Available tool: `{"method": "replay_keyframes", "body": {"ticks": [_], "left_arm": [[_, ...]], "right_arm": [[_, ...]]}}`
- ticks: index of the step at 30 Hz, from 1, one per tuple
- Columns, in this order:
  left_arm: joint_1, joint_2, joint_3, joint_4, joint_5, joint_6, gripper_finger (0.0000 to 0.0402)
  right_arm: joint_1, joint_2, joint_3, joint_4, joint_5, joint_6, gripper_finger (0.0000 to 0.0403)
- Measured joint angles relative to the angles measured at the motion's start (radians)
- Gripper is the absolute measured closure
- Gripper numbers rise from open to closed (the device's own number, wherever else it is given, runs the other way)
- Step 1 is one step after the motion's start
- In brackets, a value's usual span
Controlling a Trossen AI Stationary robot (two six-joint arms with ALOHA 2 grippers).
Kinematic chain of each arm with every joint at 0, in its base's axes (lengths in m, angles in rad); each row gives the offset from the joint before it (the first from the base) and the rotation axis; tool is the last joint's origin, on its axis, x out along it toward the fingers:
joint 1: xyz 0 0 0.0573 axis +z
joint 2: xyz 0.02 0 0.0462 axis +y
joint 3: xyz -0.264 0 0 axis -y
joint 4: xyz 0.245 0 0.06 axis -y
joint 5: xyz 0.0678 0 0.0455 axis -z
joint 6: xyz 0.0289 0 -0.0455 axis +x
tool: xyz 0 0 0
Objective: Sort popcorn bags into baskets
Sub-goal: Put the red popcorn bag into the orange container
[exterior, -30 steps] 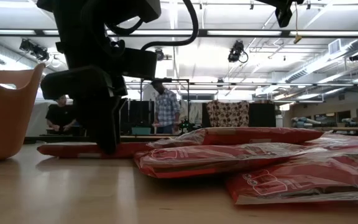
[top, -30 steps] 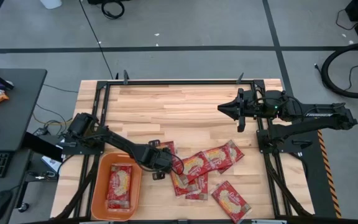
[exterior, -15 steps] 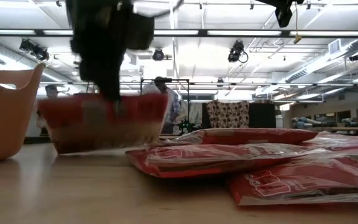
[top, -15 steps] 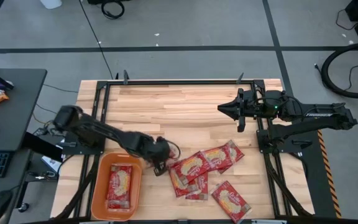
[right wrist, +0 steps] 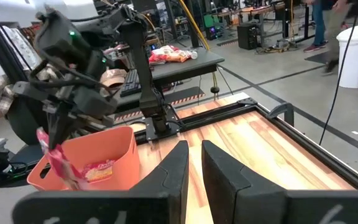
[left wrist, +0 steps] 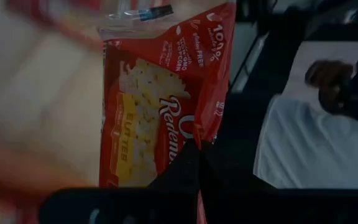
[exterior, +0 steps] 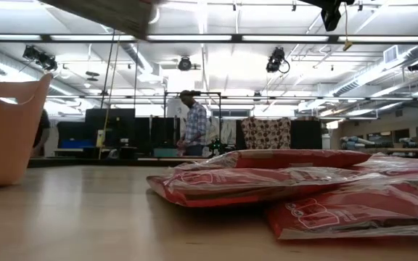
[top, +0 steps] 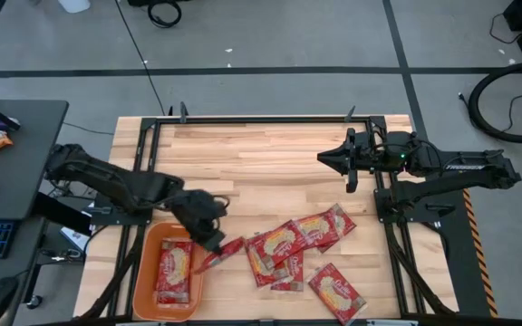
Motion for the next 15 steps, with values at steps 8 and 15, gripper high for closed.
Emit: {"method": "replay_keyframes", "body": {"ticks": [8, 15], "left_arm": [[-0.193, -0.018, -0.015, -0.291, -0.003, -0.139, 0.0398], [-0.318, -0.084, -0.096, -0.327, -0.189, -0.368, 0.0399]], "right_arm": [[0.000, 0.000, 0.000, 0.000, 0.000, 0.000, 0.0353], [0.000, 0.000, 0.000, 0.001, -0.001, -0.024, 0.0353]]}}
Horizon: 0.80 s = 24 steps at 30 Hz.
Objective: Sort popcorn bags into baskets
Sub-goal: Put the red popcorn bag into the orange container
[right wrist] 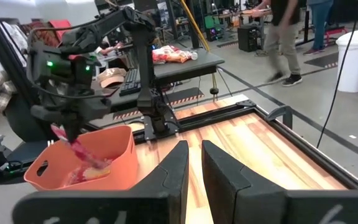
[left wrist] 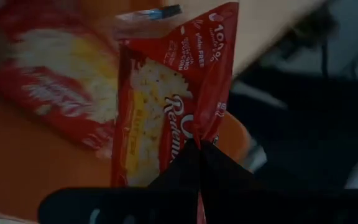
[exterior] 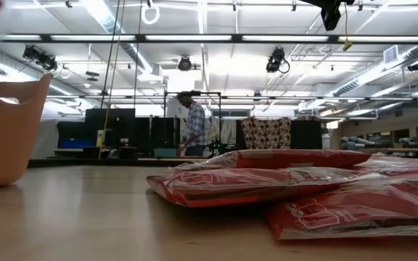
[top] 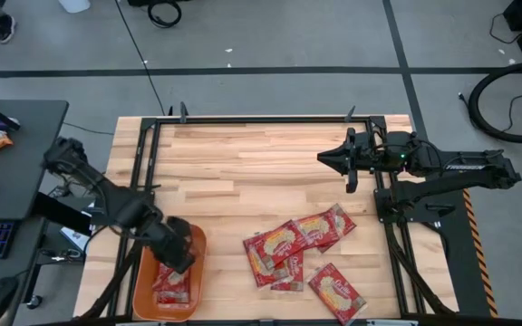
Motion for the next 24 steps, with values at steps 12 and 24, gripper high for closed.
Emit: {"method": "replay_keyframes", "body": {"ticks": [12, 24], "left_arm": [[-0.137, -0.027, -0.153, -0.030, -0.117, -0.436, 0.0395], [-0.129, -0.027, -0.153, -0.113, -0.121, -0.455, 0.0370]], "right_arm": [[0.000, 0.000, 0.000, 0.001, 0.000, -0.002, 0.0353], [0.000, 0.000, 0.000, 0.001, 0.000, -0.002, 0.0353]]}}
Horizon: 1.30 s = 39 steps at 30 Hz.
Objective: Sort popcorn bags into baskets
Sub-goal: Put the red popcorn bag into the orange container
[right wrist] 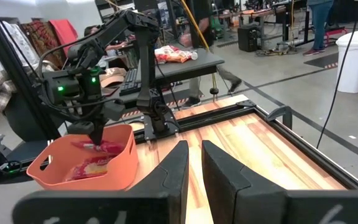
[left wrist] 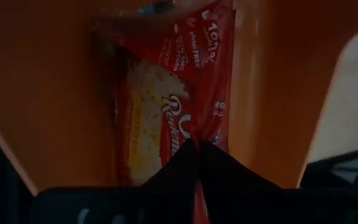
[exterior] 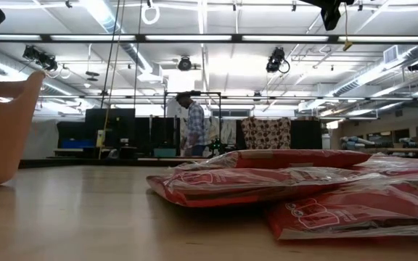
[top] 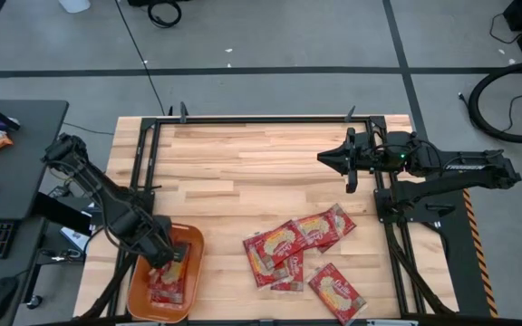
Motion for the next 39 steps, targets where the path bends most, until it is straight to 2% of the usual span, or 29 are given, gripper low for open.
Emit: {"method": "replay_keyframes", "body": {"ticks": [3, 7, 13, 15, 20, 26, 33, 39], "left_arm": [[0.009, 0.000, 0.000, 0.008, 0.046, 0.025, 0.0336], [0.033, -0.003, 0.000, 0.114, 0.042, 0.125, 0.0292], [0.088, 0.006, 0.000, 0.525, -0.124, 0.519, 0.0276], [0.117, 0.016, 0.001, 0.600, -0.183, 0.623, 0.0281], [0.214, 0.082, 0.000, 0.618, -0.187, 0.746, 0.0290], [0.324, 0.198, 0.010, 0.763, -0.145, 0.918, 0.0292], [0.410, 0.378, 0.151, 0.765, -0.133, 1.153, 0.0290], [0.463, 0.519, 0.275, 0.739, -0.139, 1.286, 0.0261]], "right_arm": [[0.000, 0.000, 0.000, 0.000, 0.000, 0.000, 0.0353], [0.000, 0.000, 0.000, 0.000, 0.001, 0.000, 0.0353], [0.000, 0.000, 0.000, 0.000, 0.003, 0.000, 0.0353], [0.000, 0.000, 0.000, 0.000, 0.003, 0.000, 0.0353], [0.000, 0.000, 0.000, -0.002, 0.002, 0.020, 0.0353], [0.003, 0.000, 0.000, -0.110, -0.057, 0.110, 0.0353], [0.040, 0.005, 0.000, -0.264, -0.129, 0.143, 0.0353], [0.056, 0.009, 0.000, -0.351, -0.086, 0.165, 0.0353]]}}
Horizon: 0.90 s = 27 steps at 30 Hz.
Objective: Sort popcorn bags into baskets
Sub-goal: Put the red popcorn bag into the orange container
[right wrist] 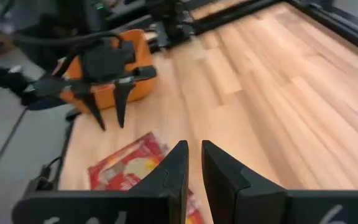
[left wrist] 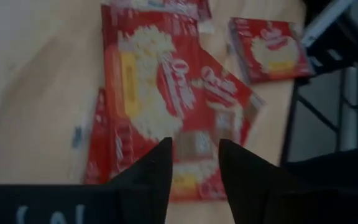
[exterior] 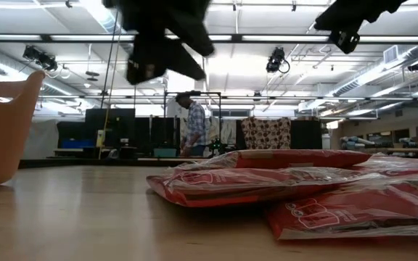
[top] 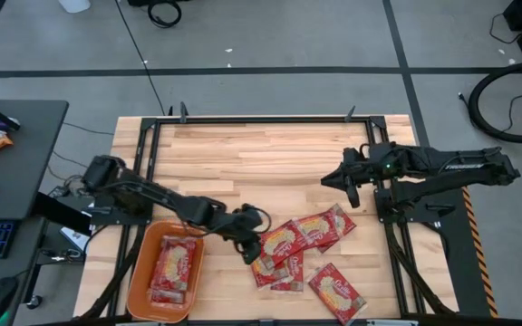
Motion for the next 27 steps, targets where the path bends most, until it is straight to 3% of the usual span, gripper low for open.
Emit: {"method": "replay_keyframes", "body": {"ticks": [5, 9, 16, 27], "left_arm": [[0.018, 0.094, 0.088, -0.001, -0.007, 0.094, 0.0215], [0.016, 0.177, 0.181, 0.000, -0.039, 0.221, 0.0190], [0.013, 0.347, 0.351, -0.003, -0.140, 0.310, 0.0187], [-0.060, 0.495, 0.542, -0.161, -0.284, 0.491, 0.0187]], "right_arm": [[-0.022, 0.000, 0.000, -0.013, 0.111, 0.052, 0.0353], [-0.040, -0.001, 0.000, -0.025, 0.114, 0.056, 0.0353], [-0.091, -0.009, 0.000, -0.118, 0.197, 0.088, 0.0356], [-0.179, -0.064, 0.001, -0.153, 0.191, -0.007, 0.0369]]}}
